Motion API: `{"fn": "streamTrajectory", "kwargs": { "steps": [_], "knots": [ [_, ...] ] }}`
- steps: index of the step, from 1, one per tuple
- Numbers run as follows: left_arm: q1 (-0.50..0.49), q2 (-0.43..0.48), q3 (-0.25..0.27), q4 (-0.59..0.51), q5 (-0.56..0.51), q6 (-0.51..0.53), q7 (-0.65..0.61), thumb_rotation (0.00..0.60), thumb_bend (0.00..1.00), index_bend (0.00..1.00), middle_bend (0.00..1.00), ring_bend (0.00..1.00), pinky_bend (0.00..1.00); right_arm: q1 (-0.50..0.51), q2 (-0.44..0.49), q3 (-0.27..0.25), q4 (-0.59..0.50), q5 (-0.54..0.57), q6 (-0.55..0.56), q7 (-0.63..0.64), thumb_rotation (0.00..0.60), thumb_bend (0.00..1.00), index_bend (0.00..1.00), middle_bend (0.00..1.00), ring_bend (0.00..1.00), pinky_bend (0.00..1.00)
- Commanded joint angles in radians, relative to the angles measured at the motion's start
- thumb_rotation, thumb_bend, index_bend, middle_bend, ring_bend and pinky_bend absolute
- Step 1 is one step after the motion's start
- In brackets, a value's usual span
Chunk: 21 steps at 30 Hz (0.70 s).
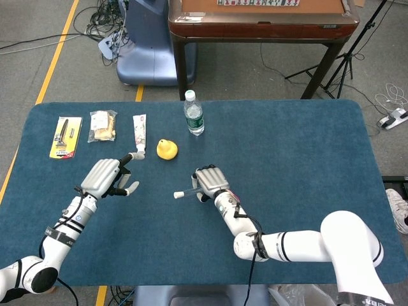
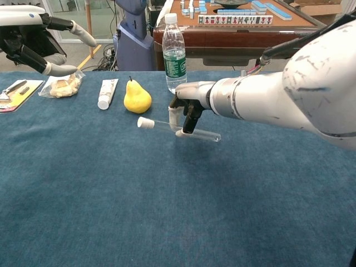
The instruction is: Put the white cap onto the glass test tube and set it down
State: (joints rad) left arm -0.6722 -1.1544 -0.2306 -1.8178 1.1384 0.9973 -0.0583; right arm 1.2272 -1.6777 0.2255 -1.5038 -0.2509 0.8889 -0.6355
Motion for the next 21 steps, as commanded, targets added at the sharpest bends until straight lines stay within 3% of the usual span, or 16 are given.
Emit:
{"fn": "streamTrajectory", "kwargs": {
  "steps": [1,6,11,17,21],
  "knots": [
    [0.002,0.000,0.001,-0.003,0.002,0.001,-0.003,0.600,0.31,0.22,0.88,0.95,1.00,0.004,-0.033,0.008,0.038,-0.010,-0.016,0.018,0.600,0.52,0.37,0.20,0.12,0.12],
    [0.011,0.004,0.003,-0.006,0.012,0.007,-0.011,0.600,0.31,0.22,0.88,0.95,1.00,0.010,-0.073,0.021,0.096,-0.012,-0.051,0.041,0.600,0.50,0.26,0.14,0.08,0.10],
    [0.022,0.009,0.004,-0.003,0.016,0.016,-0.017,0.600,0.31,0.22,0.88,0.95,1.00,0.004,-0.069,0.029,0.094,-0.038,-0.057,0.060,0.600,0.49,0.21,0.11,0.07,0.10],
    [0.040,0.028,0.010,0.013,0.006,0.016,-0.033,0.600,0.31,0.22,0.84,0.90,1.00,-0.068,0.042,0.042,-0.033,-0.136,0.011,0.123,0.600,0.49,0.19,0.11,0.07,0.10],
    [0.068,0.048,0.029,0.027,-0.001,0.030,-0.024,0.600,0.31,0.24,0.75,0.75,1.00,-0.163,0.156,0.022,-0.167,-0.254,0.111,0.178,0.600,0.49,0.19,0.11,0.07,0.10]
  ]
}}
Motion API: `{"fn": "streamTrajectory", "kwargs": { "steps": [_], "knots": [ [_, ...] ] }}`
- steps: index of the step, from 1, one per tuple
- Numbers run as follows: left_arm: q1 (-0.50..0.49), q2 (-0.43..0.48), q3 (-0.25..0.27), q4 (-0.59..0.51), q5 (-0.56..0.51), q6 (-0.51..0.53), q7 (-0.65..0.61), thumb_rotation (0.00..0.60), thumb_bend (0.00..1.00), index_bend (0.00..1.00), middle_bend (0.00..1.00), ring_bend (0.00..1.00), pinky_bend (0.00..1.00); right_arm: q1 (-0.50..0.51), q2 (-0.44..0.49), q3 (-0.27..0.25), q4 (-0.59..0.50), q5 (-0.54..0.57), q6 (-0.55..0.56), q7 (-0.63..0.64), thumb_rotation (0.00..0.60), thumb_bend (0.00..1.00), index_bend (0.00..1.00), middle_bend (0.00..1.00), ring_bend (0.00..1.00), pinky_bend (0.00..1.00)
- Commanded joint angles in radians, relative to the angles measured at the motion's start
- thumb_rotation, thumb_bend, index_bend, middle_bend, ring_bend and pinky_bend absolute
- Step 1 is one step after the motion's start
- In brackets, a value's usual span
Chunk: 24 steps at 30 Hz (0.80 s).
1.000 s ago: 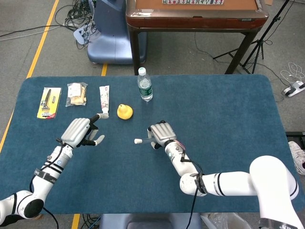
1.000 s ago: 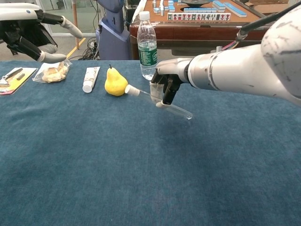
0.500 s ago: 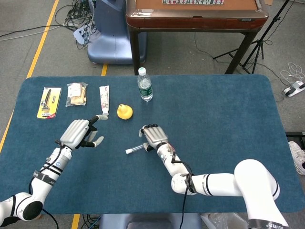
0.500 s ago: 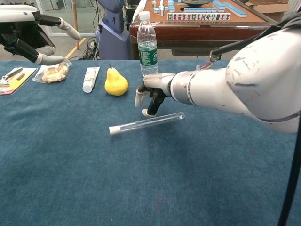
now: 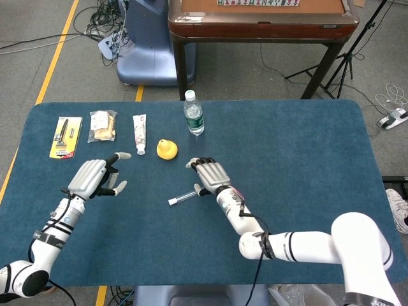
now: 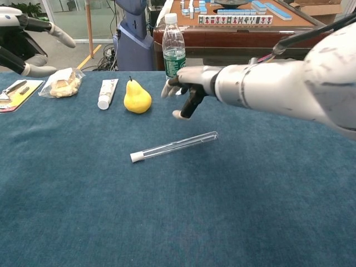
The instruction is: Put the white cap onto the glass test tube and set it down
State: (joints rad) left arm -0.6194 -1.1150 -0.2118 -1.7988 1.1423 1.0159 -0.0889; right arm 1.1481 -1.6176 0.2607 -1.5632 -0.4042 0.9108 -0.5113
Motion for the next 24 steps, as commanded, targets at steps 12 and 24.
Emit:
{"fn": "streamTrajectory", "kwargs": {
  "steps": [12,24],
  "knots": [
    [0.132,0.035,0.088,0.092,0.023,0.122,0.077,0.600,0.31,0.28,0.49,0.46,0.72,-0.369,0.344,-0.168,-0.306,-0.474,0.324,0.178,0.600,0.49,0.19,0.20,0.09,0.10],
    [0.271,0.075,0.125,0.117,0.038,0.260,0.083,0.600,0.31,0.28,0.44,0.41,0.59,-0.615,0.465,-0.296,-0.322,-0.699,0.474,0.285,0.600,0.50,0.24,0.26,0.12,0.10]
  ]
}}
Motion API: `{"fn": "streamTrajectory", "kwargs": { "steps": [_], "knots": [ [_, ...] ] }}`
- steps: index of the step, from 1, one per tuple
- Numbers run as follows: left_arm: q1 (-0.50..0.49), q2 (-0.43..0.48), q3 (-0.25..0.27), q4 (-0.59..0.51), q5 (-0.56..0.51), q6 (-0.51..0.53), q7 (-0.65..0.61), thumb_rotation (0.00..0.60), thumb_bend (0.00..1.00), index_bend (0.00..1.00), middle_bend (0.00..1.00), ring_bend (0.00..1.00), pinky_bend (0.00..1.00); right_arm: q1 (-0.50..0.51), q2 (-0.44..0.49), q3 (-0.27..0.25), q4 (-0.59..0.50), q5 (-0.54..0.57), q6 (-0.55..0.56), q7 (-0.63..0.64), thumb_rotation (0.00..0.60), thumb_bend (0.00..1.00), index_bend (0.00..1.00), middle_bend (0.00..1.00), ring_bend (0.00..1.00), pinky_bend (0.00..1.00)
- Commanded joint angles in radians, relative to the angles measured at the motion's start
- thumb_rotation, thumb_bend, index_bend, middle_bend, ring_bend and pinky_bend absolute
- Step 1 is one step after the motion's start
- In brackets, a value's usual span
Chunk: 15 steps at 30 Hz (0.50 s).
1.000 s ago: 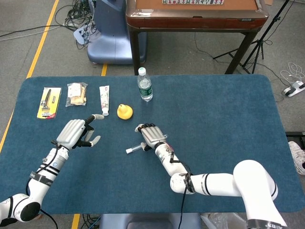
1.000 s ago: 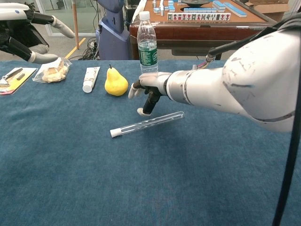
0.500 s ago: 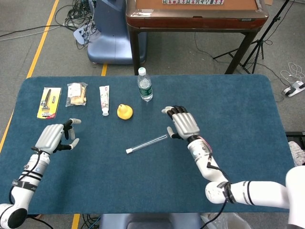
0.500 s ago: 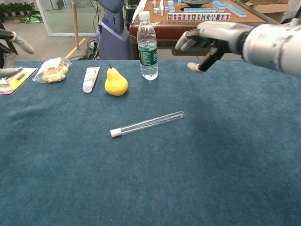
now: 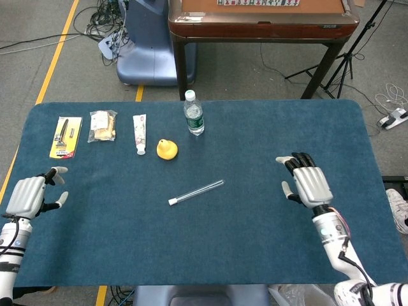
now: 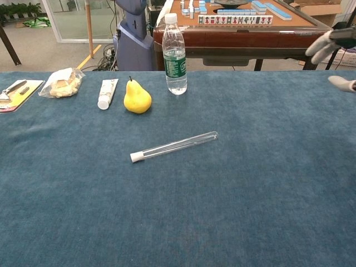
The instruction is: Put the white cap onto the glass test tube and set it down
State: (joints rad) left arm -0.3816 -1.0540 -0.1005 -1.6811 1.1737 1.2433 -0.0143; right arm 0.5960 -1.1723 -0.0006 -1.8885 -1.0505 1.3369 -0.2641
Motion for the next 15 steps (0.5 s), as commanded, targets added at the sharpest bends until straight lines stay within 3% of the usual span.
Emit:
{"fn": "streamTrajectory", "kwargs": {
  "steps": [1,10,15],
  "knots": [
    [0.046,0.017,0.016,-0.006,0.009,0.050,0.009,0.600,0.31,0.28,0.44,0.41,0.59,-0.081,0.022,-0.040,0.006,-0.064,0.060,0.045,0.600,0.50,0.25,0.26,0.13,0.10],
    [0.183,-0.009,0.053,-0.070,0.076,0.236,0.031,0.600,0.31,0.28,0.44,0.41,0.59,-0.240,0.021,-0.076,0.036,-0.188,0.192,0.090,0.600,0.50,0.29,0.28,0.14,0.10],
    [0.231,-0.029,0.069,-0.092,0.116,0.291,0.041,0.600,0.31,0.28,0.44,0.41,0.58,-0.297,0.037,-0.090,0.018,-0.217,0.207,0.092,0.600,0.50,0.29,0.28,0.14,0.10]
  ]
}}
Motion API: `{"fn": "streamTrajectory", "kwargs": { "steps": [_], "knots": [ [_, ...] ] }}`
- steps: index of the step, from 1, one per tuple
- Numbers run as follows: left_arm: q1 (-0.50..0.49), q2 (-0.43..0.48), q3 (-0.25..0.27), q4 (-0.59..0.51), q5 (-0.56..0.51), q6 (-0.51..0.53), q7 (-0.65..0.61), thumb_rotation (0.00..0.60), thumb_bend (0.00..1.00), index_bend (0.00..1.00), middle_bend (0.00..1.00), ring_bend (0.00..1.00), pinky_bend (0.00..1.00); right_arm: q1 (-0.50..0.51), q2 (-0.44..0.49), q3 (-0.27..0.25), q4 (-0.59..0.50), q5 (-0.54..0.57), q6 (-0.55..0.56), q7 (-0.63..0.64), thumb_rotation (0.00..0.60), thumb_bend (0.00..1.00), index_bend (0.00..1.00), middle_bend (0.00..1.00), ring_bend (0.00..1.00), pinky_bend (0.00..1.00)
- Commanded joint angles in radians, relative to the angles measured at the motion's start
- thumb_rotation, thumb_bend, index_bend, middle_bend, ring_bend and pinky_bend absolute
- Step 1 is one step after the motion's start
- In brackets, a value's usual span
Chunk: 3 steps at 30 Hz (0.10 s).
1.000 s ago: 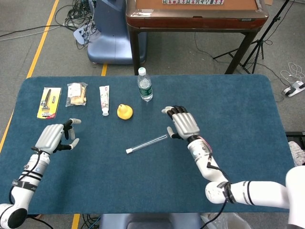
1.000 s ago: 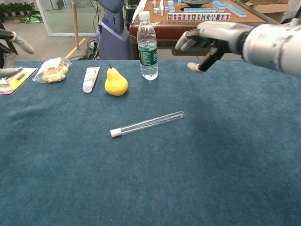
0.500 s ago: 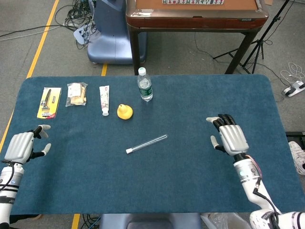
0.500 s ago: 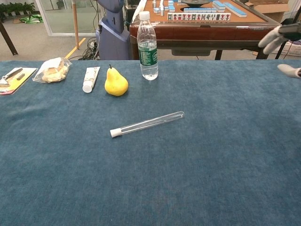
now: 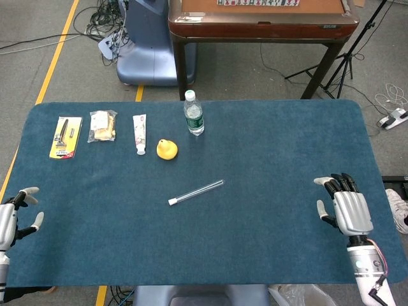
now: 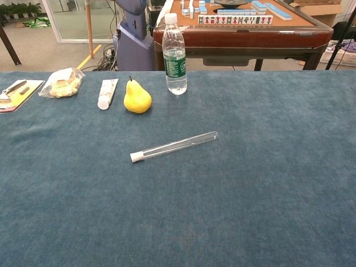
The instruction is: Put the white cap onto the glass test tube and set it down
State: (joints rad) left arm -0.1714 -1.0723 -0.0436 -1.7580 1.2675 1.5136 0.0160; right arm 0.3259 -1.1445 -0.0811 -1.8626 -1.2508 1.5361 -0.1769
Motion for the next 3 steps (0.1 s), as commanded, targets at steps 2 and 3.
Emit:
{"fn": "streamTrajectory", "kwargs": {
  "steps": [2,3],
  "knots": [
    [0.032,-0.018,0.018,-0.018,0.039,0.035,0.027,0.600,0.31,0.28,0.44,0.41,0.58,-0.041,0.012,-0.008,-0.006,-0.030,0.009,0.013,0.600,0.50,0.29,0.28,0.14,0.10],
    [0.037,-0.022,0.020,-0.019,0.045,0.041,0.033,0.600,0.31,0.28,0.44,0.41,0.58,-0.048,0.012,-0.006,-0.004,-0.036,0.011,0.018,0.600,0.50,0.29,0.29,0.14,0.10]
  ]
}}
